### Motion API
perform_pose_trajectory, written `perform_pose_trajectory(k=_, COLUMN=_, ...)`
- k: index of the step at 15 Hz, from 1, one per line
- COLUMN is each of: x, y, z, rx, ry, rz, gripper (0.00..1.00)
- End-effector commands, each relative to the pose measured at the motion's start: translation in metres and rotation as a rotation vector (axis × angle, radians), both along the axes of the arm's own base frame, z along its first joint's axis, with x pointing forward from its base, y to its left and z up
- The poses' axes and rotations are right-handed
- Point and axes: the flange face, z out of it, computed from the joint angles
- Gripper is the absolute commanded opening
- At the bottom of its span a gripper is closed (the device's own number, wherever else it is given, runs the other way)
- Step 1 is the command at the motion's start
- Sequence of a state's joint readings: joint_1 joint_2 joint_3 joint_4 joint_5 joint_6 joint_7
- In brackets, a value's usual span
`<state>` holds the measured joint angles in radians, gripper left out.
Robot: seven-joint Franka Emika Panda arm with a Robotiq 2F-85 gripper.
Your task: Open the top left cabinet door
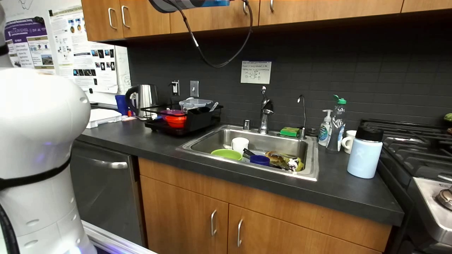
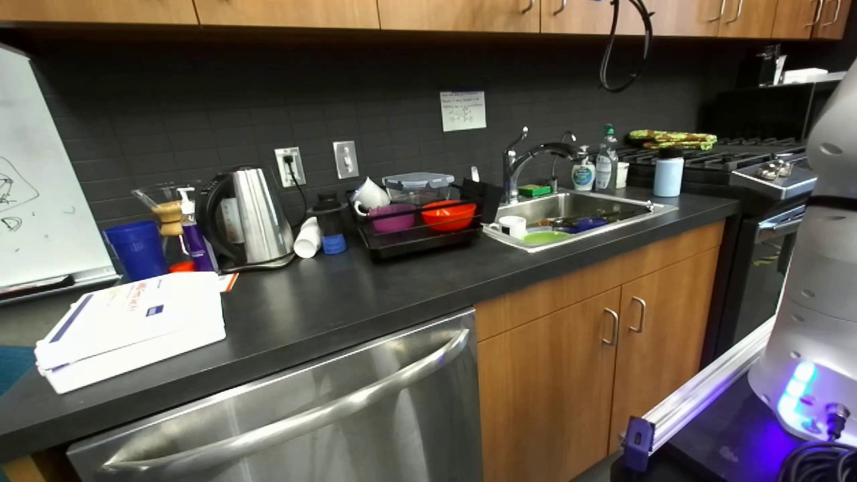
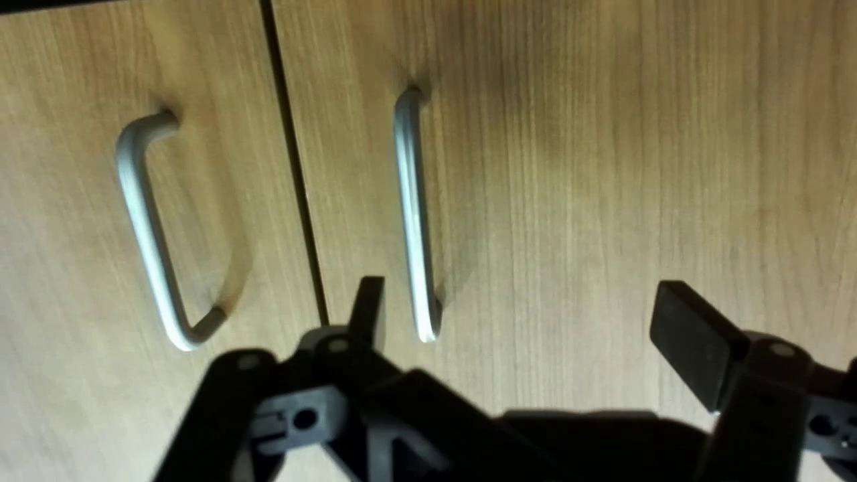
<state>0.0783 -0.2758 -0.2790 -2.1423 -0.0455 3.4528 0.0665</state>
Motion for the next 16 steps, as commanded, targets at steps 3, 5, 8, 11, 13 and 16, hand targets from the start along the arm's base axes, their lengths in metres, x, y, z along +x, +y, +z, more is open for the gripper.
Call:
perform_pose_trajectory(k=3, x=0.01, y=0.003, z=0.009, rx=-0.001, ry=-0.018, rz=0.014, gripper=0.94)
perform_pose_trajectory(k=5, x=0.014, y=0.005, z=0.006, rx=0.001, ry=-0.013, rz=0.021, gripper=0.7)
perform_pose_trajectory(k=8, x=0.019, y=0.006, z=0.001, rx=0.002, ry=-0.004, rz=0.024, gripper=0.58)
perform_pose_trajectory(k=11, x=0.023, y=0.004, z=-0.003, rx=0.001, ry=0.004, rz=0.02, gripper=0.4)
perform_pose_trajectory(k=13, x=0.027, y=0.001, z=-0.005, rx=-0.002, ry=0.01, rz=0.014, gripper=0.32)
perform_pose_trajectory(k=16, x=0.03, y=-0.002, z=-0.009, rx=-0.004, ry=0.016, rz=0.008, gripper=0.26)
